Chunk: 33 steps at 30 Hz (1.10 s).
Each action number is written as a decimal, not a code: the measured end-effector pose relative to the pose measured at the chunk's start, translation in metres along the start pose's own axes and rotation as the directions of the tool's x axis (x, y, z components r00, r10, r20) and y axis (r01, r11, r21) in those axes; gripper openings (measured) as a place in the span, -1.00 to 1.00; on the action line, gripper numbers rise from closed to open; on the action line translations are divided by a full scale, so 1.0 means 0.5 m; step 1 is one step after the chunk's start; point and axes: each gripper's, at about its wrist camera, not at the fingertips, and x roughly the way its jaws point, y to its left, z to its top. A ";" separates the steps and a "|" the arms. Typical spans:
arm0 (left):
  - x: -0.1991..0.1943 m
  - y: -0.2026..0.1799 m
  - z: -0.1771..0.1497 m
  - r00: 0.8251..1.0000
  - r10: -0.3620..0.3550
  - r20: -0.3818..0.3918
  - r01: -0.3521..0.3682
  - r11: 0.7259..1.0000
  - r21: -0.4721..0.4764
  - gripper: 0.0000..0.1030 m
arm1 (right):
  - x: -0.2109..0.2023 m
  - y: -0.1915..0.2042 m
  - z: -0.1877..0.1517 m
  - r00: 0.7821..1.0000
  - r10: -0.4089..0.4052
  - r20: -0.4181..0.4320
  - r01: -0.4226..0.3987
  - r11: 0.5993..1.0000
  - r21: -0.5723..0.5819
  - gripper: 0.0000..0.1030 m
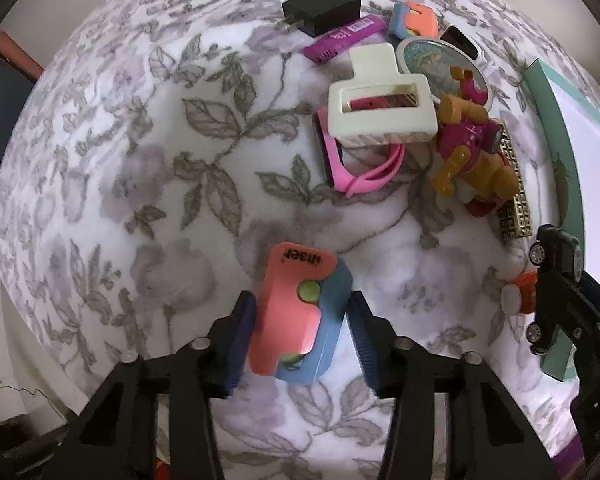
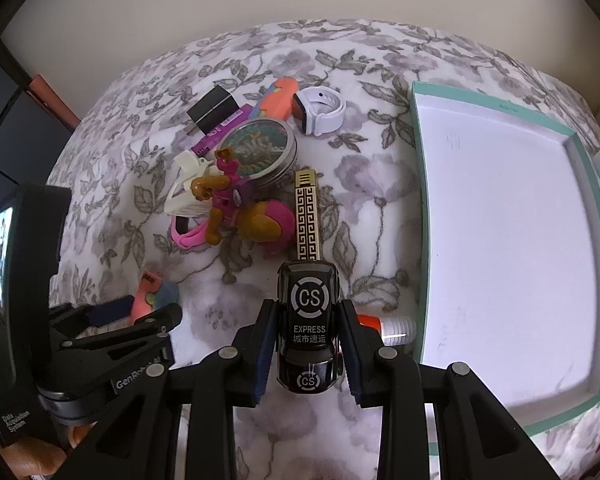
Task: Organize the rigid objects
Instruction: 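Lift the card holder with the left tool while the right tool carries the car toward the tray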
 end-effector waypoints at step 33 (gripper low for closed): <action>-0.232 -0.147 0.064 0.944 -0.208 0.255 0.180 0.975 0.132 -0.07 | -0.190 -0.176 0.050 0.949 -0.182 0.258 0.129 0.969 0.210 -0.37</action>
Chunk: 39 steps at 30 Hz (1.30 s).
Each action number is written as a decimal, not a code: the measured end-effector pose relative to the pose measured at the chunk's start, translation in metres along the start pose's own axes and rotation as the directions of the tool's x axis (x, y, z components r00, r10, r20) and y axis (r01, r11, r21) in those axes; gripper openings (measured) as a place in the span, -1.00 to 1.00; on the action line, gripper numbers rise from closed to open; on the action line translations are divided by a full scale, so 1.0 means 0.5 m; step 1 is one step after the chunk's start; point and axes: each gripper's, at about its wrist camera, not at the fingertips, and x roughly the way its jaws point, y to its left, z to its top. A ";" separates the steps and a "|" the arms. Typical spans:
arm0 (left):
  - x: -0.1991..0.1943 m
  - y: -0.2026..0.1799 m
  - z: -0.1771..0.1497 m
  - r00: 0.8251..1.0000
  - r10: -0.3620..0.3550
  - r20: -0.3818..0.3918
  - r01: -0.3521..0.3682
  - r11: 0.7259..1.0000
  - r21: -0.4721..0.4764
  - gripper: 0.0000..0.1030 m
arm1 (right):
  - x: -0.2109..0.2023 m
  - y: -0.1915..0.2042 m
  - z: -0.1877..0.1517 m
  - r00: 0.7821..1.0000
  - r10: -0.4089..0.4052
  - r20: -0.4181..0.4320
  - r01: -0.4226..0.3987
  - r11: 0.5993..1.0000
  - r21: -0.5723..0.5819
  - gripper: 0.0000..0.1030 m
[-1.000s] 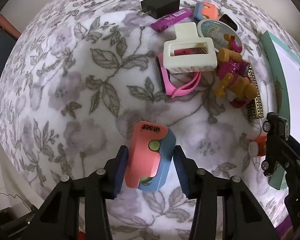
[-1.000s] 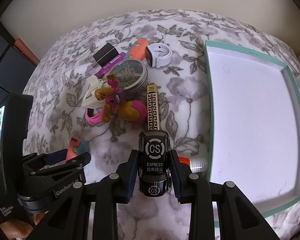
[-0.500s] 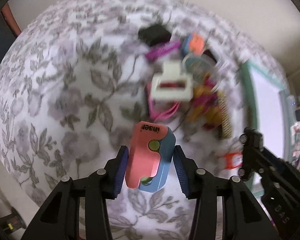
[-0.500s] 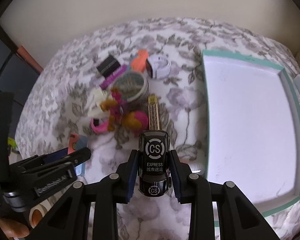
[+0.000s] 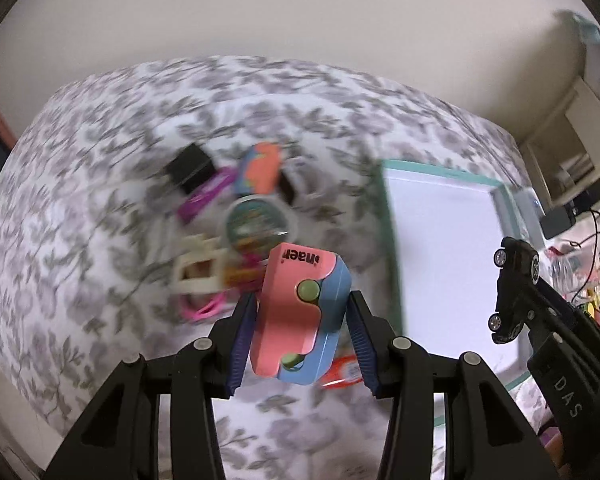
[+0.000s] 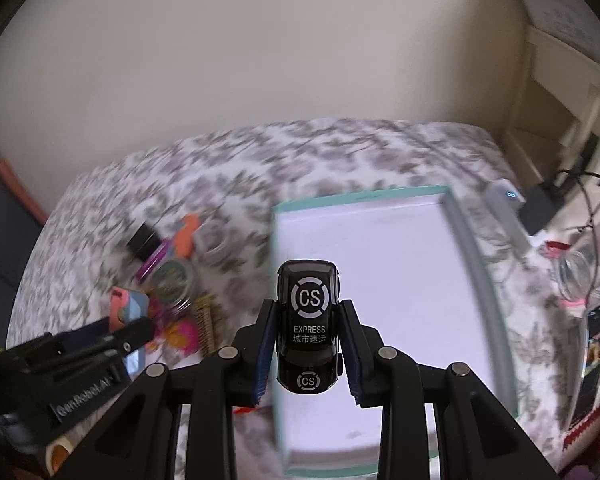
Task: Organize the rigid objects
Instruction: 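Lift the card holder with the left tool while the right tool carries the car toward the tray, then lower the car and card holder into the tray and open both tools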
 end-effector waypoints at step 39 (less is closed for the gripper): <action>0.239 -0.251 0.076 0.995 -0.016 -0.101 0.034 0.983 0.180 -0.07 | 0.211 -0.243 -0.005 0.967 -0.145 -0.209 0.180 0.970 0.163 -0.36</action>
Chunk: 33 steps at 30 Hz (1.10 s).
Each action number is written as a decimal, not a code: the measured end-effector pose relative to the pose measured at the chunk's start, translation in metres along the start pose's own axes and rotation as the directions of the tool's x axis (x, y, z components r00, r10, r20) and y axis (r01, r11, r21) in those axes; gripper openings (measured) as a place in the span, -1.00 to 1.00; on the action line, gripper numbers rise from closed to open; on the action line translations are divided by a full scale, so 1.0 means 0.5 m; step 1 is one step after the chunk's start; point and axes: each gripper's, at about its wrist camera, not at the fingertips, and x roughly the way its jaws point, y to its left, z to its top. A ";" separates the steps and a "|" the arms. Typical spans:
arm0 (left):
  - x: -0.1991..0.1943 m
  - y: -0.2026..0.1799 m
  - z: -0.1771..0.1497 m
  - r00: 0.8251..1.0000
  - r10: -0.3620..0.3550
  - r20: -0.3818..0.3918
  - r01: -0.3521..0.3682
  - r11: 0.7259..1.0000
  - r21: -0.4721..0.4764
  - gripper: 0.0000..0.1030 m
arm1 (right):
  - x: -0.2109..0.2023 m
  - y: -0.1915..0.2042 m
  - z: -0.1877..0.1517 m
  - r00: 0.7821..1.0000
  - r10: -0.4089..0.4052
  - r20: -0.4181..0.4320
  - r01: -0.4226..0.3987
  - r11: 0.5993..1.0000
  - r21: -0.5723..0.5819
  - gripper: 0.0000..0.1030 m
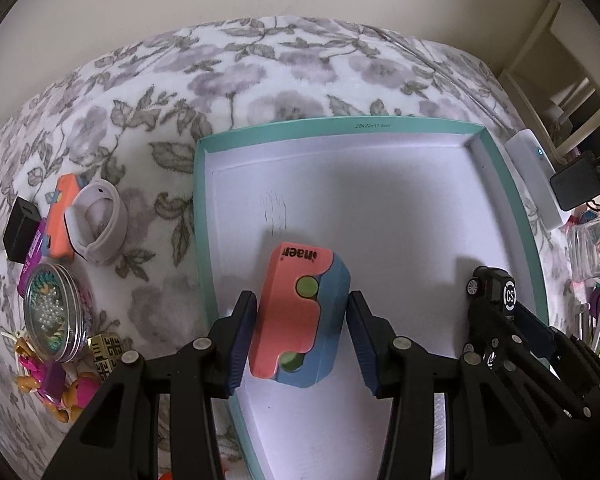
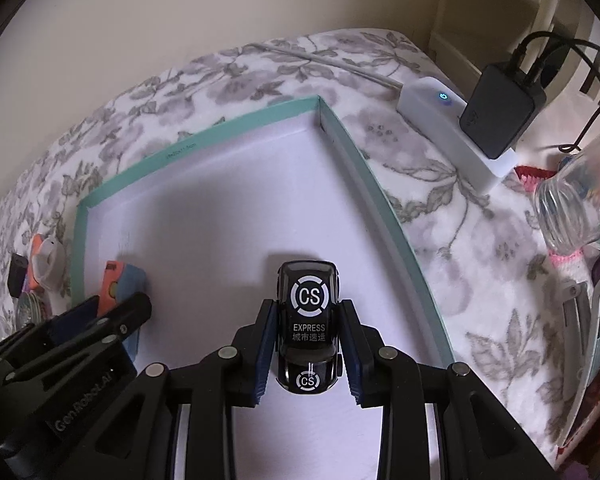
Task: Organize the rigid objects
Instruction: 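Lower the car and card holder into the tray and open both tools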
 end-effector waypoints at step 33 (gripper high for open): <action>-0.124 0.099 0.011 0.990 0.013 0.140 0.004 0.993 -0.116 0.65 | -0.093 0.021 0.021 0.995 -0.013 0.098 0.016 1.000 -0.027 0.34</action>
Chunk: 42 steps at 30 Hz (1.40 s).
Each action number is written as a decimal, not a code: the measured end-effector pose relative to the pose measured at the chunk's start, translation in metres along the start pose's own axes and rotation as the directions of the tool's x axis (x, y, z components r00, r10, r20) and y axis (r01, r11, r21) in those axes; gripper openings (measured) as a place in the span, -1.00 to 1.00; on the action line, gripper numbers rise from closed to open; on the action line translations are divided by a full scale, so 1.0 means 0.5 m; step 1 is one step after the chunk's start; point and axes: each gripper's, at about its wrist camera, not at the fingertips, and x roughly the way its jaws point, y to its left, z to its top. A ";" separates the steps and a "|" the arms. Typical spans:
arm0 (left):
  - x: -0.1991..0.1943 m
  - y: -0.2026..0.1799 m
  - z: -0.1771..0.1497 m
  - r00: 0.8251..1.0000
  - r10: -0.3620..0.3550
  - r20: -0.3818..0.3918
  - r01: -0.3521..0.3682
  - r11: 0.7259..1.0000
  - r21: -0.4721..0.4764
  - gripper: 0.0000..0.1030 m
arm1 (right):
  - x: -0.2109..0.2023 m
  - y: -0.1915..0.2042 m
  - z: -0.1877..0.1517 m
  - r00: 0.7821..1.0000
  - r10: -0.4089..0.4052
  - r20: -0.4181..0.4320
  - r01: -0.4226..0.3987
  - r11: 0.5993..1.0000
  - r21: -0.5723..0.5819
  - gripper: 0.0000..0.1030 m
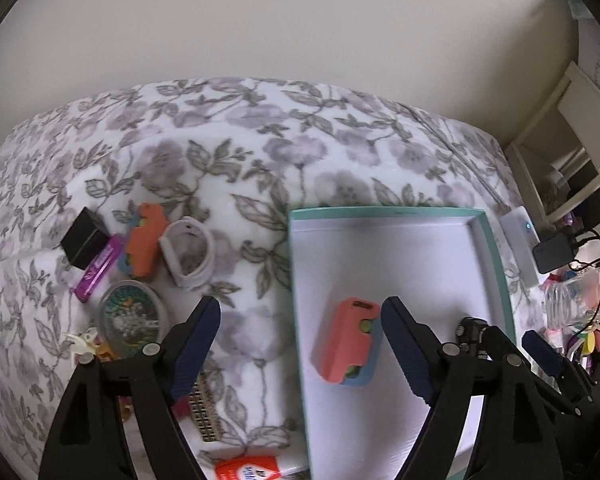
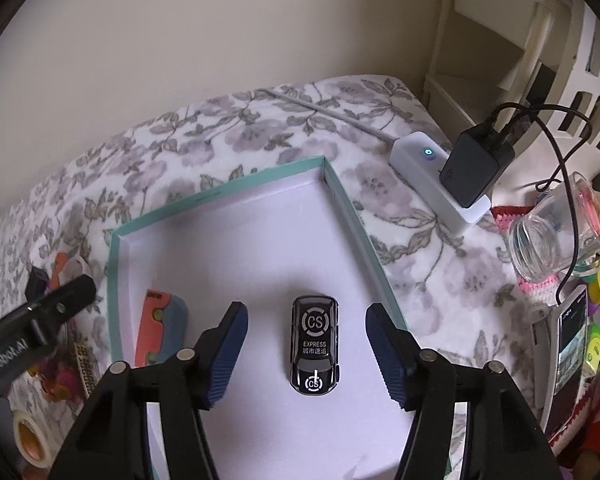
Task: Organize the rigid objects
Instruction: 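Lower the car and card holder into the tray and open both tools, then withdraw both tools from the tray back over the pile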
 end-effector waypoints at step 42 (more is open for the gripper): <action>-0.216 0.315 -0.143 0.975 0.122 0.188 -0.066 0.957 -0.281 0.95 | -0.190 0.225 -0.124 0.965 0.233 0.117 -0.200 0.949 -0.243 1.00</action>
